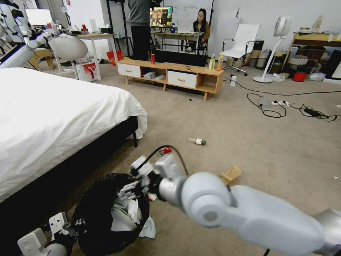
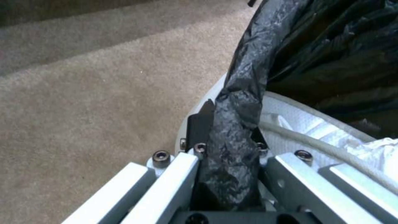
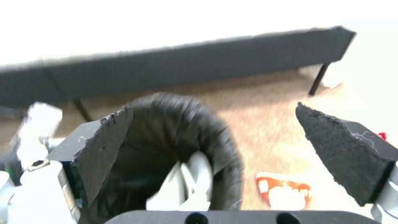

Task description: Pick up the trash bin and place the garbage on the floor into it.

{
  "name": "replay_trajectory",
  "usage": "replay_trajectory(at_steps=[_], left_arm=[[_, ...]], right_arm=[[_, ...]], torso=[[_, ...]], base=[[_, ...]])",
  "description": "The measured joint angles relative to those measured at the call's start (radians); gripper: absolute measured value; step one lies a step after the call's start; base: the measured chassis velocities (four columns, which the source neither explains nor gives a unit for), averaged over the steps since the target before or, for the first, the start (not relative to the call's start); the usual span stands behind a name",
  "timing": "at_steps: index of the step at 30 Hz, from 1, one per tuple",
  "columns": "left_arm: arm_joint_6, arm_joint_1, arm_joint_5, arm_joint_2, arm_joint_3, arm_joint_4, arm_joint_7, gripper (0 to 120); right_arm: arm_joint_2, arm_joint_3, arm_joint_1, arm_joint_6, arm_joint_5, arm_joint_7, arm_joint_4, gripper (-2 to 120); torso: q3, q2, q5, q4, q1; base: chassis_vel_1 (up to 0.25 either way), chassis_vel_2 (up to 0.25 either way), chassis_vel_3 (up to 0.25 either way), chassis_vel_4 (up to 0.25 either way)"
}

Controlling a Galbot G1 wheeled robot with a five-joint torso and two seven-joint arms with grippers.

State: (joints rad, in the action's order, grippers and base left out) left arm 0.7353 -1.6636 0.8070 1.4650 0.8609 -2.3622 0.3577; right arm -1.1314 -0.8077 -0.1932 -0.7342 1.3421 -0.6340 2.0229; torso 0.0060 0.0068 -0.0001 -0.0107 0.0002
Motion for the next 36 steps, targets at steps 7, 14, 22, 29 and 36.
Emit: replay_trajectory(at_steps=[7,14,22,29,36], left_arm=[[0.000,0.004,0.000,0.000,0.001,0.010,0.000,2],[0.000,0.011,0.000,0.000,0.001,0.023,-0.001,2],[0.000,0.019,-0.001,-0.004,0.003,0.042,-0.002,2],[0.000,0.017,0.003,-0.010,0.024,0.044,-0.002,2],[0.000,0.014,0.004,-0.017,0.057,0.037,0.000,2]], right_arm=[[-0.001,0.058,0.002,0.015,0.008,-0.006,0.044,100],[0.019,0.095,0.001,0.009,0.022,-0.023,0.088,100],[0.125,0.244,-0.009,0.024,0.047,-0.002,0.192,100],[0.238,0.503,-0.167,0.149,0.027,0.099,0.255,100],[0.344,0.763,-0.383,0.385,-0.113,0.264,0.261,100]], torso=[[0.000,0.000,0.0001,0.0000,0.000],[0.000,0.000,0.0001,0.0000,0.000],[0.000,0.000,0.0001,-0.0001,0.000],[0.000,0.000,0.0004,0.0001,0.000],[0.000,0.000,0.0002,-0.0003,0.000]], base=[[0.000,0.000,0.000,0.000],[0.000,0.000,0.000,0.000],[0.000,0.000,0.000,0.000],[0.000,0.000,0.000,0.000],[0.000,0.000,0.000,0.000]])
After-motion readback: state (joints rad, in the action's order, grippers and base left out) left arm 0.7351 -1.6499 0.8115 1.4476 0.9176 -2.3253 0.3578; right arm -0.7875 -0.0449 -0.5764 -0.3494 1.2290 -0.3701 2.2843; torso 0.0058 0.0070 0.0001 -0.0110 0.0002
